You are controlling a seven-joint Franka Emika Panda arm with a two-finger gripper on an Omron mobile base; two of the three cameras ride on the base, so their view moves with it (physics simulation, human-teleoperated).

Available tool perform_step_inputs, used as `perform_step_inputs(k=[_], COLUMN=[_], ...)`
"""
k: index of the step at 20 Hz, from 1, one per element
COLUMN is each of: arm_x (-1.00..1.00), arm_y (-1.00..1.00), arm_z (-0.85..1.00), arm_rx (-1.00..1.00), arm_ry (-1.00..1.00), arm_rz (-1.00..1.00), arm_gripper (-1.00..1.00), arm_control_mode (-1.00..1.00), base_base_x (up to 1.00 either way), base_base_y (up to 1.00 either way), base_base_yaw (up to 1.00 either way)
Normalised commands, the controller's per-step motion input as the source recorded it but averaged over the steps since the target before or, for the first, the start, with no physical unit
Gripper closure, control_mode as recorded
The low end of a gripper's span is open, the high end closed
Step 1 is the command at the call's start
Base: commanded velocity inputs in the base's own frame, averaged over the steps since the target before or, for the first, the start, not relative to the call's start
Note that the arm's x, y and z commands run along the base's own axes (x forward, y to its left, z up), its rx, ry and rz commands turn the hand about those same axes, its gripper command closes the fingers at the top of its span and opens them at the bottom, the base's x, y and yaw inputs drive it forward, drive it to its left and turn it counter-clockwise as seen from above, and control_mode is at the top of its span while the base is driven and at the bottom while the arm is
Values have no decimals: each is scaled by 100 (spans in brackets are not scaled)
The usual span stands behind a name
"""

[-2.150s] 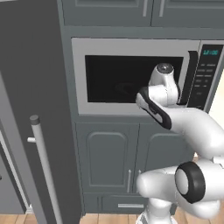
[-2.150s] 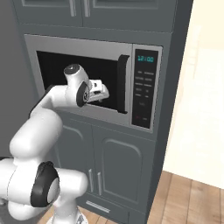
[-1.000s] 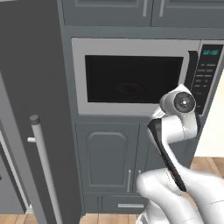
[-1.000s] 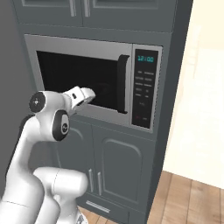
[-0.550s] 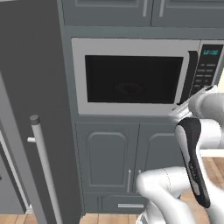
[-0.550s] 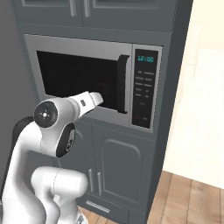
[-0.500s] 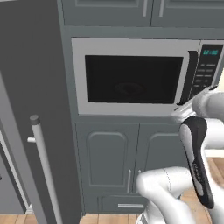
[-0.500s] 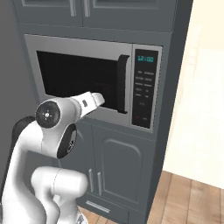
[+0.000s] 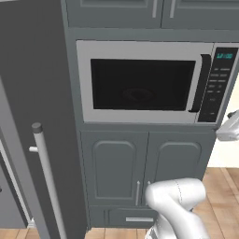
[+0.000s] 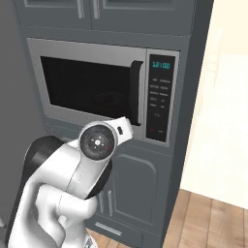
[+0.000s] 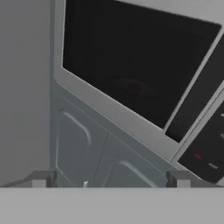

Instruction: Transport the steak from the fridge to the microwave and turn on the microwave.

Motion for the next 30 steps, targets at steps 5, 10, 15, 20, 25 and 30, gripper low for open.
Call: perform_step_inputs(k=[5,10,15,20,25,30], arm_x=[-49,-24,-2,8,21,30], arm_y=[-32,-19,-29,-23,-17,-21], arm_z=[-38,-25,-15,-16,-29,-25], arm_rx=[3,-8,-15,-16,-19,-15], arm_ry=[-2,-19,-31,-27,-17,-15], arm_rz=[23,18,11,4,2,5], arm_gripper=[-100,100,100,100,100,100], arm_control_mode=[-100,-100,-100,-100,-100,-100], base_base_x=[0,0,0,0,0,0], base_base_y=[0,0,0,0,0,0], base_base_yaw=[0,0,0,0,0,0])
